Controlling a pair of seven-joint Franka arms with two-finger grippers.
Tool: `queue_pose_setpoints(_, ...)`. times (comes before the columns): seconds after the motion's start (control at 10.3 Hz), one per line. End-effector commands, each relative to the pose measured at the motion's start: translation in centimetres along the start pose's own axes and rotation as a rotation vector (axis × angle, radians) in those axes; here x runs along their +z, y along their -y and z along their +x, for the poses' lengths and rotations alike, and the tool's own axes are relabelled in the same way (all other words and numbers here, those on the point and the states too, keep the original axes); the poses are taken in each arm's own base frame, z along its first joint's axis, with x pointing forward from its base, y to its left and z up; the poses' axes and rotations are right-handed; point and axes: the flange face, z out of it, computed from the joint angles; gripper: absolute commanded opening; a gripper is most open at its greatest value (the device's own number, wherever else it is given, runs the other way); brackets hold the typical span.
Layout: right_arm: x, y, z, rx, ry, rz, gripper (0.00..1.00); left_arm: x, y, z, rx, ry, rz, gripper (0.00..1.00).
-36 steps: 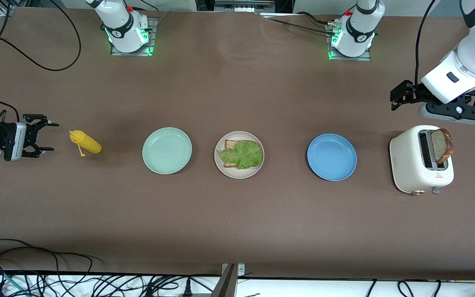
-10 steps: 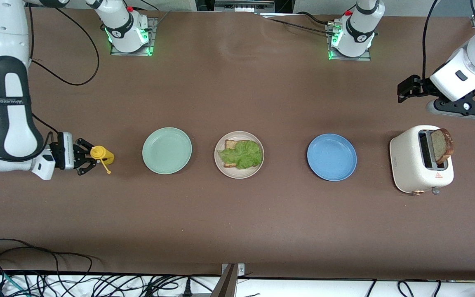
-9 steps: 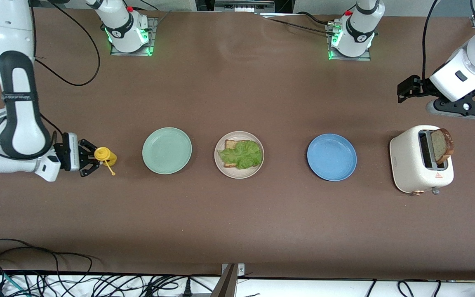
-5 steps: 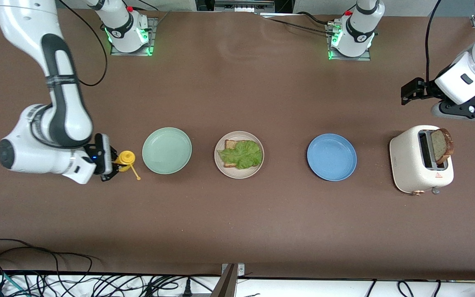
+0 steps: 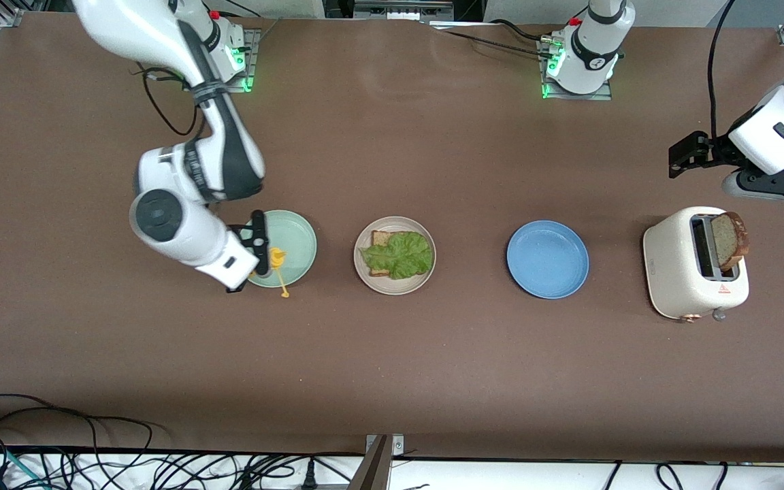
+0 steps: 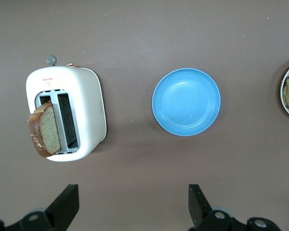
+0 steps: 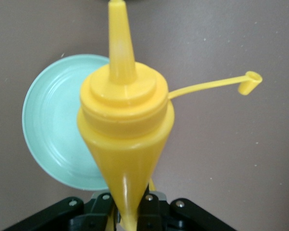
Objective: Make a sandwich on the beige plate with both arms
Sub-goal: 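Tilt the yellow bottle over the lettuce on the beige plate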
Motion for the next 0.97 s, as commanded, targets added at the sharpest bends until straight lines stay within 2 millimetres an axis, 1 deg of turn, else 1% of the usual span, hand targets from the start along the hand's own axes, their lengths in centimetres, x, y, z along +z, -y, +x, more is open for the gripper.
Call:
queue_pose_setpoints(0.0,-0.7,2.1,6.0,0.054,0.135,-0.075,0.0,-0.8,0.3,0.0,0.018,-0.008,0.019,1.0)
queue_pose_setpoints(0.1,-0.3,3.1,8.9,0.06,0.2,-0.112,0.0,-0.9,0.2,0.1,0.02,-0.009,0.019,1.0)
queue_pose_setpoints(0.19,0.7,4.2,11.4,0.085,0.255,-0.145,0.0,-0.8,0.2,0.1,0.02,-0.007,0.019,1.0)
queue_pose_setpoints(0.29,1.4,5.4,13.9,0.092,0.312,-0.188,0.0,-0.7,-0.2,0.2,0.028,-0.007,0.019,1.0)
queue_pose_setpoints(0.39,1.9,6.3,15.6,0.102,0.353,-0.228,0.0,-0.7,-0.9,0.3,0.038,-0.006,0.02,1.0)
queue_pose_setpoints(0.48,2.7,6.9,16.7,0.104,0.387,-0.258,0.0,-0.7,-1.1,0.3,0.042,-0.007,0.018,1.0)
queue_pose_setpoints(0.58,3.9,7.8,18.2,0.087,0.433,-0.292,0.0,-0.7,-1.0,0.0,0.04,0.001,0.018,1.0)
queue_pose_setpoints(0.68,4.9,8.5,19.6,0.067,0.479,-0.336,0.0,-1.3,-0.9,-0.5,0.038,0.001,0.019,1.0)
queue_pose_setpoints(0.77,5.7,8.9,20.4,0.051,0.53,-0.369,0.0,-1.3,-0.9,-0.7,0.037,0.01,0.019,1.0)
queue_pose_setpoints(0.87,5.8,8.7,21.4,0.034,0.595,-0.406,0.0,-1.3,-0.9,-0.7,0.038,0.014,0.018,1.0)
